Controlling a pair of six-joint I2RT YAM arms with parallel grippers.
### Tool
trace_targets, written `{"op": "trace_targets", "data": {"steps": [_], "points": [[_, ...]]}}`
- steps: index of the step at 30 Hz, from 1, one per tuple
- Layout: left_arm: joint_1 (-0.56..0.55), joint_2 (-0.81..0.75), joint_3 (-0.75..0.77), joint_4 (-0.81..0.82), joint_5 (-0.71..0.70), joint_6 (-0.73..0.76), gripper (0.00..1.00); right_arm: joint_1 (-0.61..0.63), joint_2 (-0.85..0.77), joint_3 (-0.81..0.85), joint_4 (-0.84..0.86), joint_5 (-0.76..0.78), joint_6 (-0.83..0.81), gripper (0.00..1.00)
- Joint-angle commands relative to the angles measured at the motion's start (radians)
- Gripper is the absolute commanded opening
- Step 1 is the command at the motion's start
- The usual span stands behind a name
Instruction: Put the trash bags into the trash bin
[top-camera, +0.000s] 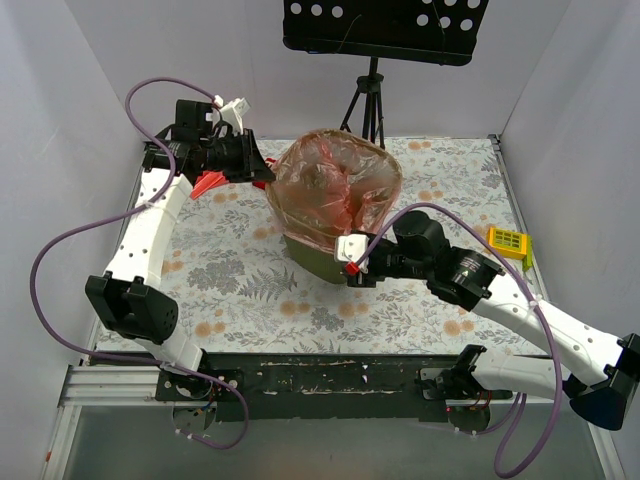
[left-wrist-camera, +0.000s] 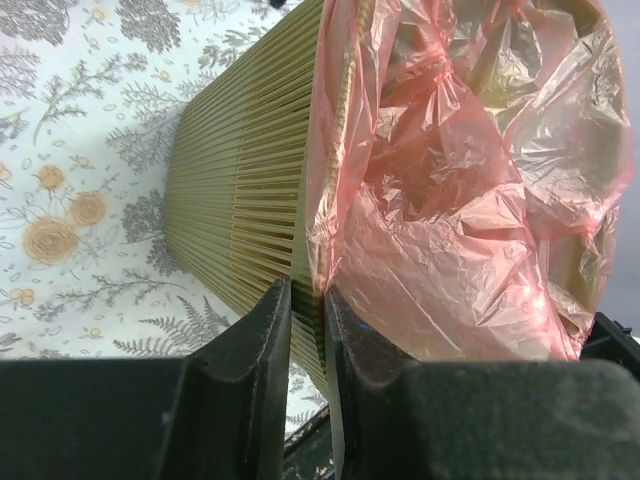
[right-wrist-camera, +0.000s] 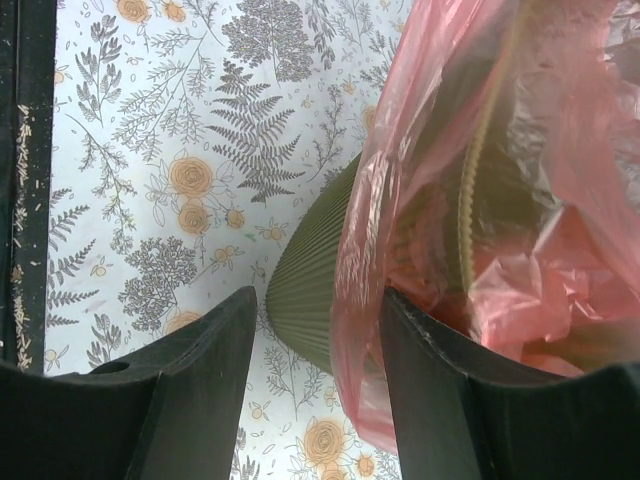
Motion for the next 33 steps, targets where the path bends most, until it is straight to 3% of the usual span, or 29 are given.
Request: {"op": "trace_targets", "data": {"steps": [1, 7, 10, 11, 15, 18, 19, 22, 25, 28, 33], "points": [[-0.004, -0.044, 0.081, 0.026, 0.051, 0.026, 0.03, -0.003, -0.017, -0.011, 0.054, 0.031, -0.011, 0.6], [-0.004, -0.084, 0.012, 0.066, 0.186, -0.03, 0.06, -0.003, -0.013, -0.018, 0.068, 0.045, -0.005, 0.6], [-0.002, -0.087, -0.021, 0.066, 0.222, -0.058, 0.23, -0.003, -0.008, -0.014, 0.072, 0.059, 0.001, 0.6], [-0.002, -0.094, -0.036, 0.067, 0.217, -0.055, 0.24, -0.003, -0.008, -0.012, 0.072, 0.061, 0.001, 0.6], [-0.002, -0.104, -0.041, 0.061, 0.119, -0.024, 0.13, -0.003, -0.01, -0.011, 0.074, 0.071, -0.001, 0.6], [-0.001, -0.096, -0.021, 0.026, 0.087, -0.007, 0.14, -0.003, -0.008, 0.002, 0.083, 0.065, 0.001, 0.58], [-0.002, -0.099, -0.021, 0.015, 0.088, -0.006, 0.17, -0.003, -0.005, 0.008, 0.086, 0.062, -0.002, 0.58], [-0.002, -0.12, -0.036, 0.004, 0.096, -0.015, 0.41, -0.003, 0.009, 0.029, 0.089, 0.045, -0.014, 0.57], [-0.002, -0.15, -0.071, 0.003, 0.071, -0.026, 0.54, -0.003, 0.022, 0.037, 0.092, 0.024, -0.033, 0.56], [0.004, -0.18, -0.087, -0.005, 0.016, -0.046, 0.62, -0.002, 0.038, 0.054, 0.078, 0.01, -0.045, 0.55], [0.029, -0.254, -0.142, -0.06, -0.004, -0.044, 0.64, -0.003, 0.058, 0.098, 0.034, 0.015, -0.053, 0.54]]}}
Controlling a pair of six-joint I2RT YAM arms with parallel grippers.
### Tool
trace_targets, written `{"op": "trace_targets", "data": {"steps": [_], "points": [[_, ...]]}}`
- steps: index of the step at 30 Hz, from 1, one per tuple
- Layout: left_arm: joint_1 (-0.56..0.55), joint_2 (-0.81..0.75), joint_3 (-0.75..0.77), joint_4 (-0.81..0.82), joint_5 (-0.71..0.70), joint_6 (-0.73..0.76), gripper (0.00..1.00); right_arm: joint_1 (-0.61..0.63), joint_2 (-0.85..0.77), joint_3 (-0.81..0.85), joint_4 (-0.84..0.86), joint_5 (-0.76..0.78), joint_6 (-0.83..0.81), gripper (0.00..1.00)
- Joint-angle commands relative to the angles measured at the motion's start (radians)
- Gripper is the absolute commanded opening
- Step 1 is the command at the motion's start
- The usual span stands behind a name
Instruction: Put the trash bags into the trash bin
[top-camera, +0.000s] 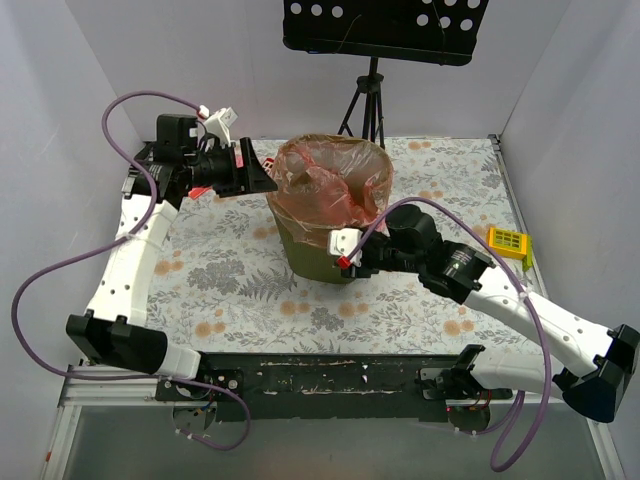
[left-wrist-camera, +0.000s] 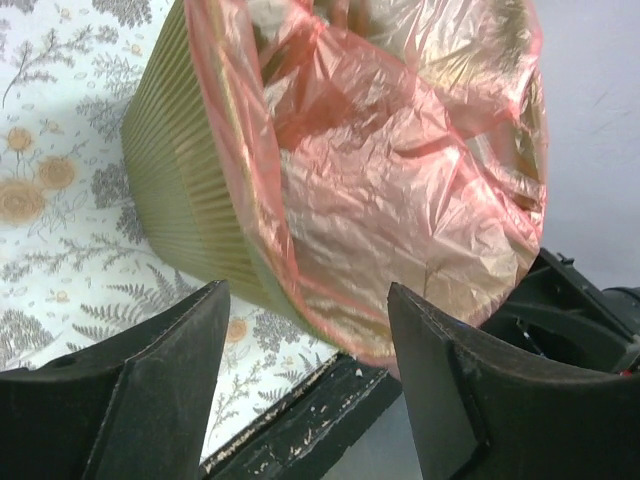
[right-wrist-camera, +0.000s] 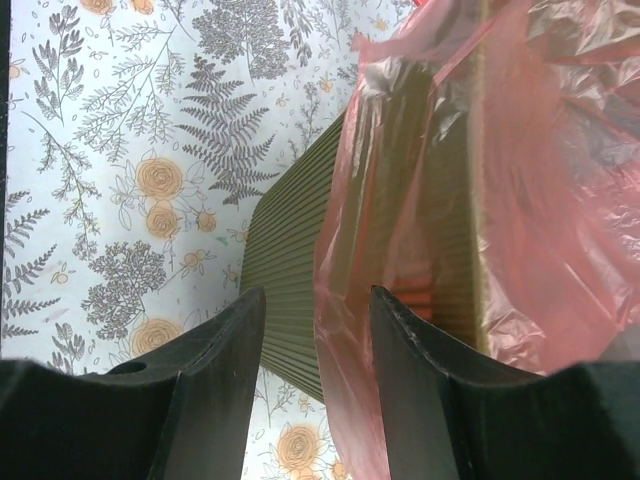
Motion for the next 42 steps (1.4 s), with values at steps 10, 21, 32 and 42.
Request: {"op": "trace_targets", "data": {"steps": [10, 21, 32, 42], "points": [[0.035, -0.337, -0.468, 0.244, 0.376, -0.097, 0.57, -0.003, 0.072, 0.156, -0.057, 0.025, -0.029, 0.56], [0.026, -0.369, -0.681, 0.744, 0.488, -0.354, 0.6, -0.002, 0.087, 0.199, -0.08, -0.017, -0.018, 0.45], [-0.014, -0.348, -0.735, 0.823, 0.438, -0.377, 0.66, 0.043, 0.172, 0.236, 0.017, 0.038, 0.013, 0.14], [-0.052, -0.34, -0.758, 0.912, 0.415, -0.399, 0.56, 0.083, 0.193, 0.282, 0.005, -0.108, 0.065, 0.01]]}}
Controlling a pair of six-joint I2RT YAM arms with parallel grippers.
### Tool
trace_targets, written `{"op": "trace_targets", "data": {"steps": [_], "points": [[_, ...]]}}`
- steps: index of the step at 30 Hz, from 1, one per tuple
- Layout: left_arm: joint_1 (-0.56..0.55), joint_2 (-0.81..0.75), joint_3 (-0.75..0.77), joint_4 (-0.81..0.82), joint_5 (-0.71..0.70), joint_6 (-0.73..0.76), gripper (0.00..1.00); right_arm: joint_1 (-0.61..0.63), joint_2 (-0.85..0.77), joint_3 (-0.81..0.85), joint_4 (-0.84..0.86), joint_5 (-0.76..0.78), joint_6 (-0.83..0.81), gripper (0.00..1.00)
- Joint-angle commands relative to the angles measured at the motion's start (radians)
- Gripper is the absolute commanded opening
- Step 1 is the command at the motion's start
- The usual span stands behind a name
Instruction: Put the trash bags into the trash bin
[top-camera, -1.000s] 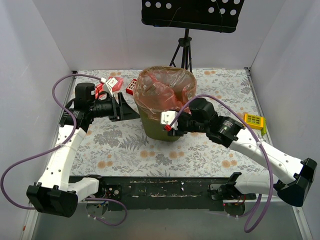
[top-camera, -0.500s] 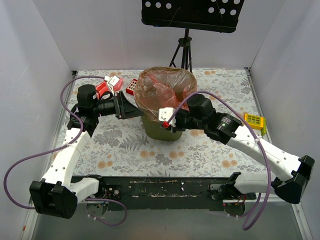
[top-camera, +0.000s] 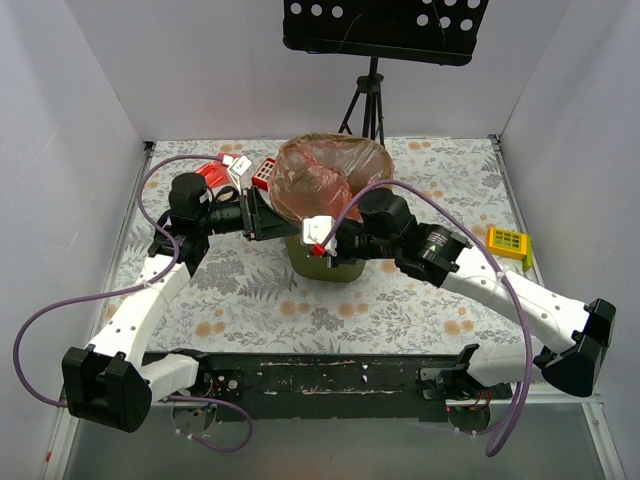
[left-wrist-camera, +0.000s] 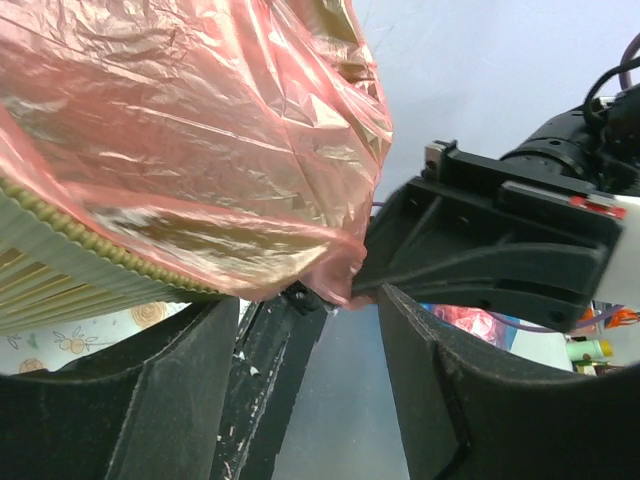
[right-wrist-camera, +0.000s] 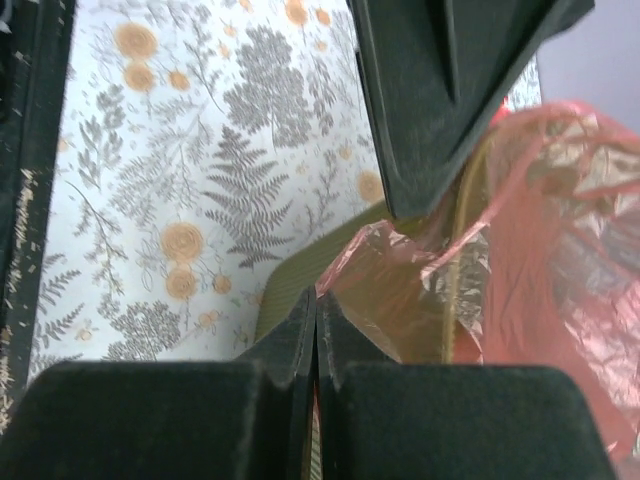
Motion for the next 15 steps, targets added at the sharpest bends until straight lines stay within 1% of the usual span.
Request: {"op": "trace_targets", "data": {"steps": [1, 4, 8, 9, 11, 12, 15], "points": [[-0.002, -0.02, -0.007, 0.056, -0.019, -0.003, 0.55, 0.025, 0.009, 0.064, 0.05, -0.099, 0.036, 0.01], [-0.002, -0.027, -0.012, 0.058, -0.02, -0.006, 0.5, 0.03, 0.009, 0.063, 0.053, -0.136, 0.038, 0.01], [-0.002, -0.027, -0.009, 0.089, 0.015, -0.024, 0.45, 0.034, 0.009, 0.051, 0.022, -0.133, 0.021, 0.01], [-0.002, -0.027, -0.006, 0.089, 0.018, -0.026, 0.4, 0.034, 0.007, 0.04, 0.019, -0.121, 0.015, 0.01], [-0.002, -0.02, 0.0, 0.089, 0.02, -0.017, 0.25, 0.034, 0.003, 0.02, 0.016, -0.095, 0.01, 0.01], [-0.002, -0.018, 0.006, 0.067, 0.009, -0.007, 0.19, 0.034, -0.002, 0.009, 0.018, -0.084, 0.004, 0.01], [0.022, -0.035, 0.02, -0.02, -0.02, 0.026, 0.05, 0.034, -0.014, -0.017, 0.016, -0.045, 0.001, 0.04]]}}
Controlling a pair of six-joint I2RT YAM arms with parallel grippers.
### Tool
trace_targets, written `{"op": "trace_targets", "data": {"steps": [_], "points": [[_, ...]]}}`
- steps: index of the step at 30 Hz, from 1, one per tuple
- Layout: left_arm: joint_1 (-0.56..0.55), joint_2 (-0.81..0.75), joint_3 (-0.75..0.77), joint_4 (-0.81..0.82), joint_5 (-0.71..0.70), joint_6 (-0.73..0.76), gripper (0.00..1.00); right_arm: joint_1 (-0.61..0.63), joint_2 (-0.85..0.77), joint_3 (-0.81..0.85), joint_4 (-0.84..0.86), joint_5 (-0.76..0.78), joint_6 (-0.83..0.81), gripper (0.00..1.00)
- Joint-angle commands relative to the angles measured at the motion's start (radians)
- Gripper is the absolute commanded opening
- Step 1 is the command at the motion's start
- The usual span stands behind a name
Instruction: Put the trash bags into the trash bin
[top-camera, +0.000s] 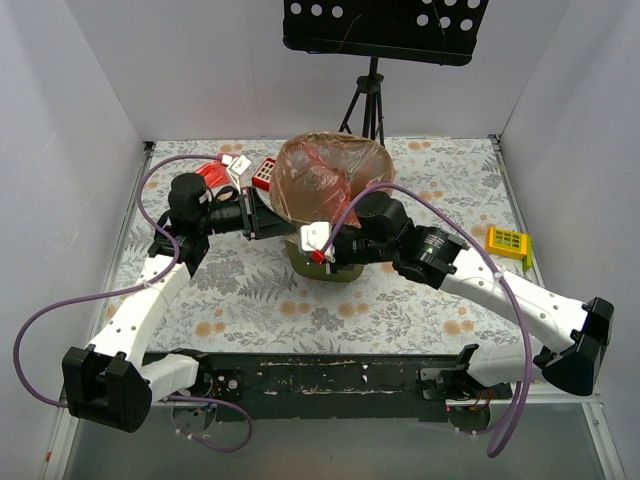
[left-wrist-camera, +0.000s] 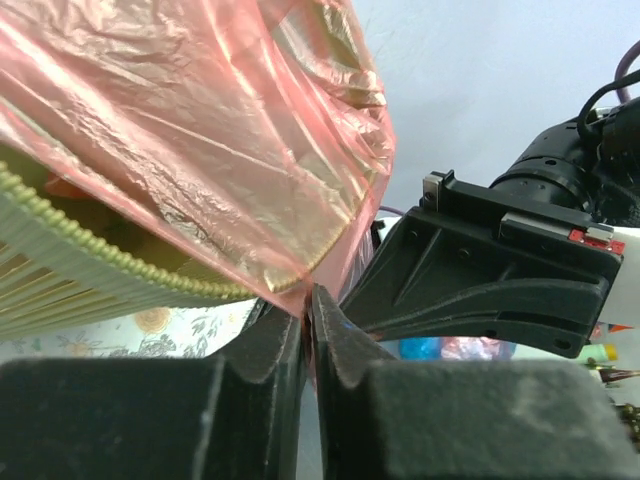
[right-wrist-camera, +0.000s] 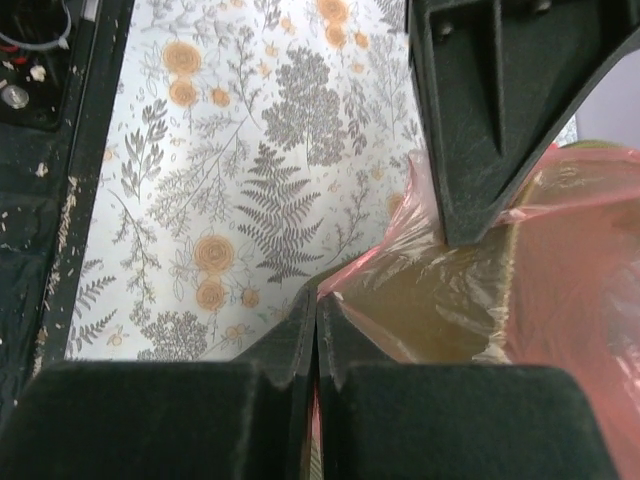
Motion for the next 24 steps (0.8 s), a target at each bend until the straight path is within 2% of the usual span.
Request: {"op": "trace_targets", "data": {"steps": [1, 7, 9, 24], "points": [[0.034, -0.044, 0.033, -0.081, -0.016, 0.055, 0.0, 0.007, -0.023, -0.038, 0.006, 0.058, -0.014, 0.05], [0.144, -0.088, 0.032, -0.196, -0.013, 0.112, 0.0, 0.007, -0.082, -0.08, -0.016, 0.093, -0.014, 0.29], [0.156, -0.096, 0.018, -0.195, -0.014, 0.114, 0.0, 0.007, -0.091, -0.083, -0.025, 0.096, -0.019, 0.33], [0.158, -0.004, -0.146, 0.023, -0.005, 0.079, 0.0, 0.007, -0.126, -0.215, 0.064, 0.176, -0.056, 0.34]]}}
